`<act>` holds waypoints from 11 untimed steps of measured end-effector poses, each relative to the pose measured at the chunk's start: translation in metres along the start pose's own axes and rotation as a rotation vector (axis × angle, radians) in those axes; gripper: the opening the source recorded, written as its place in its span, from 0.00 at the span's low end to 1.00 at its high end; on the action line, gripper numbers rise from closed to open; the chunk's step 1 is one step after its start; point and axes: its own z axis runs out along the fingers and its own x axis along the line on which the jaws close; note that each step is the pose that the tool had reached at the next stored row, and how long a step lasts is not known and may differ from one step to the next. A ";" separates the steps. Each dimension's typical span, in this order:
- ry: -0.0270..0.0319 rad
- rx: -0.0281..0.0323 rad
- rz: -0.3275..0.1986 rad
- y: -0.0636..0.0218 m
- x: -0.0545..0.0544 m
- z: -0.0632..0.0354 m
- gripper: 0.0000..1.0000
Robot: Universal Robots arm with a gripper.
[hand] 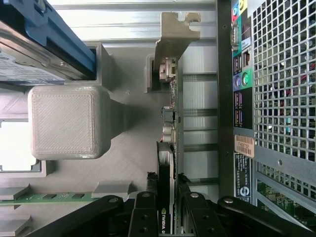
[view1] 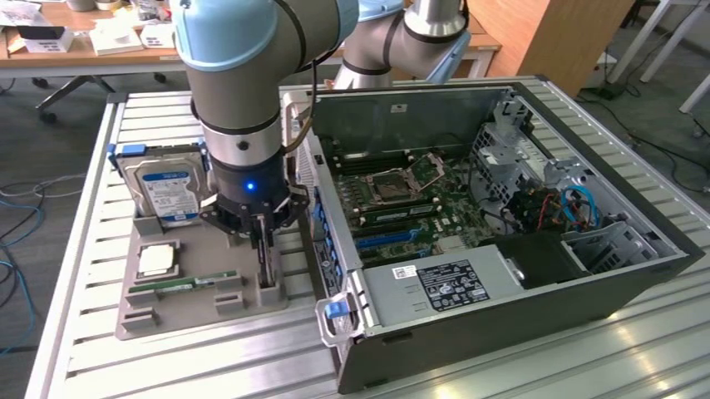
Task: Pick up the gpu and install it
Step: 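Pick up the gpu and move the gpu toward the slot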
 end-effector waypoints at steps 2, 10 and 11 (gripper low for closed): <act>0.0001 -0.0001 -0.003 0.0000 0.000 0.0000 0.26; 0.0001 -0.0001 -0.003 0.0009 0.000 -0.0198 0.26; 0.0001 -0.0001 -0.003 0.0010 -0.001 -0.0228 0.26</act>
